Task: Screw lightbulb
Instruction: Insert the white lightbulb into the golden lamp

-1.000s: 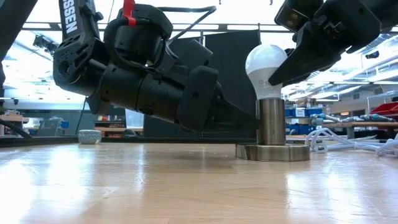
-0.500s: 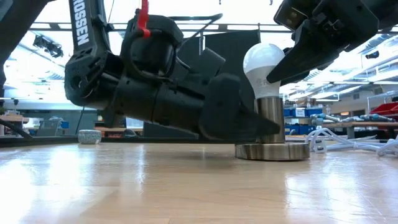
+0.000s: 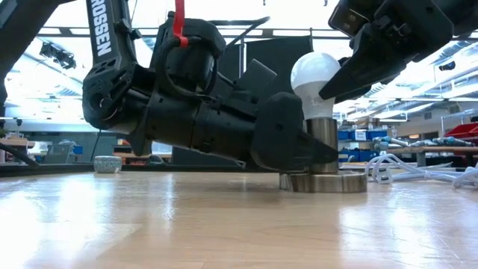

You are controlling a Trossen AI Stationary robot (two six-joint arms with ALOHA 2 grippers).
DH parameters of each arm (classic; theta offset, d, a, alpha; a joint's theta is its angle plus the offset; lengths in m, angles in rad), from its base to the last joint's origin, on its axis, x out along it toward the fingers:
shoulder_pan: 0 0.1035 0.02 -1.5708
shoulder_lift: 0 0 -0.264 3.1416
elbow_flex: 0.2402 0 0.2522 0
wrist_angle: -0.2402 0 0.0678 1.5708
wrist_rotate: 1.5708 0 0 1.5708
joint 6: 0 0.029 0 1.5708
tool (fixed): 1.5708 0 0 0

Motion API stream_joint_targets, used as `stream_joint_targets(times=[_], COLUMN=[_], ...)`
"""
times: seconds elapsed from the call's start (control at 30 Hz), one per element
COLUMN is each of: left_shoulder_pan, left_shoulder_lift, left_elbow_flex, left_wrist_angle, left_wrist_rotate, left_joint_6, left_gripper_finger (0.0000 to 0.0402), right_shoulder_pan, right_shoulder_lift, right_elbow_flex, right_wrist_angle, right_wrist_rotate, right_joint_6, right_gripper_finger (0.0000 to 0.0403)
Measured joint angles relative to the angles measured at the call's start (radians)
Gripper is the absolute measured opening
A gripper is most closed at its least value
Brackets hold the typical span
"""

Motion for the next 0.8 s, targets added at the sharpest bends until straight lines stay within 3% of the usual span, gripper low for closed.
stream_joint_targets(times=[0.17,0.37,0.8], left_shoulder_pan=[0.0,0.0,0.001], left_shoulder_lift=[0.0,0.0,-0.001], left_elbow_flex=[0.002,0.002,0.003], left_wrist_angle=[-0.001,-0.006,-0.026], left_wrist_rotate=[0.001,0.0,-0.001], left_joint_6=[-0.019,-0.021,-0.023], left_gripper_finger=[0.017,0.0193,0.0194], right_shoulder_pan=[0.0,0.0,0.001], right_shoulder_lift=[0.0,-0.004,-0.008], right_elbow_flex=[0.0,0.003,0.172], right_wrist_angle=[0.008,-0.029,-0.466], right_wrist_rotate=[0.003,-0.001,-0.032], right_joint_6=[0.0,0.002,0.037], right_gripper_finger=[0.0263,0.0263,0.0263])
